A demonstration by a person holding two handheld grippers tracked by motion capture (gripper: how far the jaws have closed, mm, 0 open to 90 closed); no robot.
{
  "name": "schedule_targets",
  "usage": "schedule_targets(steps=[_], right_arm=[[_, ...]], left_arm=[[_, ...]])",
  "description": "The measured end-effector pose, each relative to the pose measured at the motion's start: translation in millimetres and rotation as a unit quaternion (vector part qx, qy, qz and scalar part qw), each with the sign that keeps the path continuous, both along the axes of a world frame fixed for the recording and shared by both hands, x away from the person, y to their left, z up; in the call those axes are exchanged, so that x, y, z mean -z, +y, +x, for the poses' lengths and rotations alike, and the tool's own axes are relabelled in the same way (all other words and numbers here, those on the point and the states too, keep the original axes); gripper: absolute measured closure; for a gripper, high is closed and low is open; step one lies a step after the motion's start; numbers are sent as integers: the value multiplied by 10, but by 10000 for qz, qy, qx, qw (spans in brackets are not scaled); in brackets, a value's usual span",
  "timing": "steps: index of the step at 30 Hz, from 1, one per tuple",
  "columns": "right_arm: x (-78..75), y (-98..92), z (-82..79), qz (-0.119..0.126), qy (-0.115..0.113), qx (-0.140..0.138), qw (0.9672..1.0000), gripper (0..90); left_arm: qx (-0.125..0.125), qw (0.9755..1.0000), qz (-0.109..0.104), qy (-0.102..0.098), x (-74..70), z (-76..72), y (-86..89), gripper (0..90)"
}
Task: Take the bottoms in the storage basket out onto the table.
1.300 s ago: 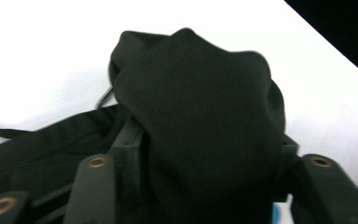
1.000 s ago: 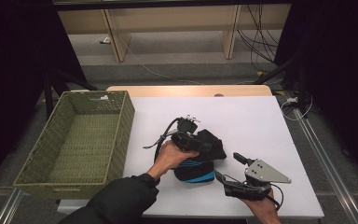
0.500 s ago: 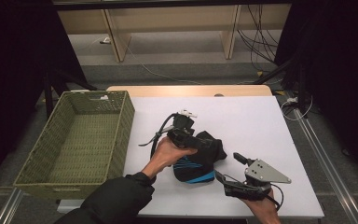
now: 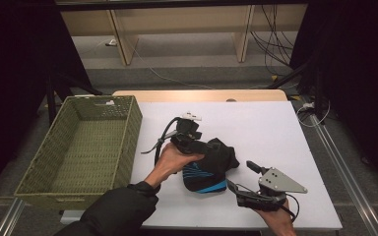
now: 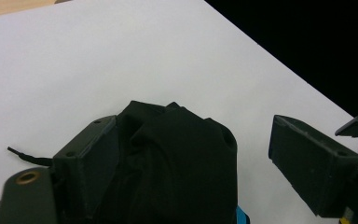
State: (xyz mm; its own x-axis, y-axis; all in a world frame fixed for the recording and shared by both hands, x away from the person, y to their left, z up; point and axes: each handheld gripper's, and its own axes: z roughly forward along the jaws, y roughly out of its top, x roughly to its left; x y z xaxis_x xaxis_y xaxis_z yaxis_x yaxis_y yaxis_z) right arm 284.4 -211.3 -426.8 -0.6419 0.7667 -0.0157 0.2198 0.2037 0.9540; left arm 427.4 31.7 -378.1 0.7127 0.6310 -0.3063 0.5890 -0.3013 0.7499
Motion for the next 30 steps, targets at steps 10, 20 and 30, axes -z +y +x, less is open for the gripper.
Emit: schedule_targets(steps=[10, 20, 30], right_arm=[[0, 1, 0, 1, 4, 0, 10000, 168], [-1, -1, -1, -4, 7, 2, 10000, 168], [3, 1, 1, 3, 3, 3, 10000, 167]], left_arm=[[-49, 9998, -125, -128, -49, -32, 123, 163], [-47, 9995, -188, -261, -76, -84, 249, 162], [-93, 9988, -311, -357, -95, -146, 377, 162]])
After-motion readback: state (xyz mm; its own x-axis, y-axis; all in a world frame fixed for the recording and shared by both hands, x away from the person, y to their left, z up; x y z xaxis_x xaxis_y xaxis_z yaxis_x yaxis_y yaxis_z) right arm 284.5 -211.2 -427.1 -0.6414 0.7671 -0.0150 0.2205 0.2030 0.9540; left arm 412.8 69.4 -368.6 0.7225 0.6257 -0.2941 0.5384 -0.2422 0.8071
